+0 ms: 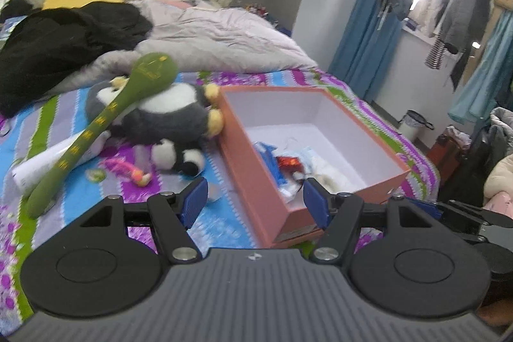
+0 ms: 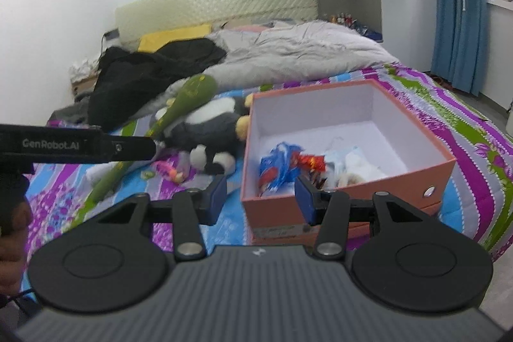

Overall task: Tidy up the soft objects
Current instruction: 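Withdraw both grippers from the box back toward the pile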

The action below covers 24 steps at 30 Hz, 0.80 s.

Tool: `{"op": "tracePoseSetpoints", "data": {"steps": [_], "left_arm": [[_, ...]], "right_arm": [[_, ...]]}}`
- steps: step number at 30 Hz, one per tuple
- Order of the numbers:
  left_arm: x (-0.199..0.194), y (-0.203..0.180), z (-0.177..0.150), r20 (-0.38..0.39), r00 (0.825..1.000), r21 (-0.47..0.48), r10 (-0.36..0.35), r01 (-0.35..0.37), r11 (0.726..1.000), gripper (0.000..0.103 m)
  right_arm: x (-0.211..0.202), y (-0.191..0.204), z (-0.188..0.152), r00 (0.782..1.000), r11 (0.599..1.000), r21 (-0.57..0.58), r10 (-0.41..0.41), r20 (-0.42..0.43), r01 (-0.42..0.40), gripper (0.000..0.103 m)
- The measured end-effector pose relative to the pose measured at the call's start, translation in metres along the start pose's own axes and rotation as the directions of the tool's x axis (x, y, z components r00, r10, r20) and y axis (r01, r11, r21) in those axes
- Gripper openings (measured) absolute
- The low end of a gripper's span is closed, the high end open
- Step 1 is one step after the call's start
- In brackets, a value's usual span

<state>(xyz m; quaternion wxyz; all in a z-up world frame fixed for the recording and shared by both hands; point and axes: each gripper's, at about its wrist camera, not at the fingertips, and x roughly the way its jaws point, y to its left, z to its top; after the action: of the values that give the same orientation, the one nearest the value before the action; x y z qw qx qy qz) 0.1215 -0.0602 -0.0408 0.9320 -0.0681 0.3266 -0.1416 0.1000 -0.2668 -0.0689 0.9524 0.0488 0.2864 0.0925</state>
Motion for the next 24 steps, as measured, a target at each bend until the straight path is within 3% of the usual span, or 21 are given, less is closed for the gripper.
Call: {"op": "tracePoseSetpoints", "data": {"steps": [14,24], "left_arm": [[-0.039,0.040,-0.042,-0.027,0.995,-0.061,0.092,-0.094,0.994,0.071],[-0.056,0.079,-0.072,-0.085,0.983,-0.129,0.163,-0.174,0.976,0.073]], "right_arm": [[-0.002,0.050,-0.028,0.993,0.996,-0.022,0.085,-0.086,-0.087,0.050],[0.010,0.075,-0.043,0.984,0.992,-0.059,0.103,-0.144,-0.113,0.050]]}}
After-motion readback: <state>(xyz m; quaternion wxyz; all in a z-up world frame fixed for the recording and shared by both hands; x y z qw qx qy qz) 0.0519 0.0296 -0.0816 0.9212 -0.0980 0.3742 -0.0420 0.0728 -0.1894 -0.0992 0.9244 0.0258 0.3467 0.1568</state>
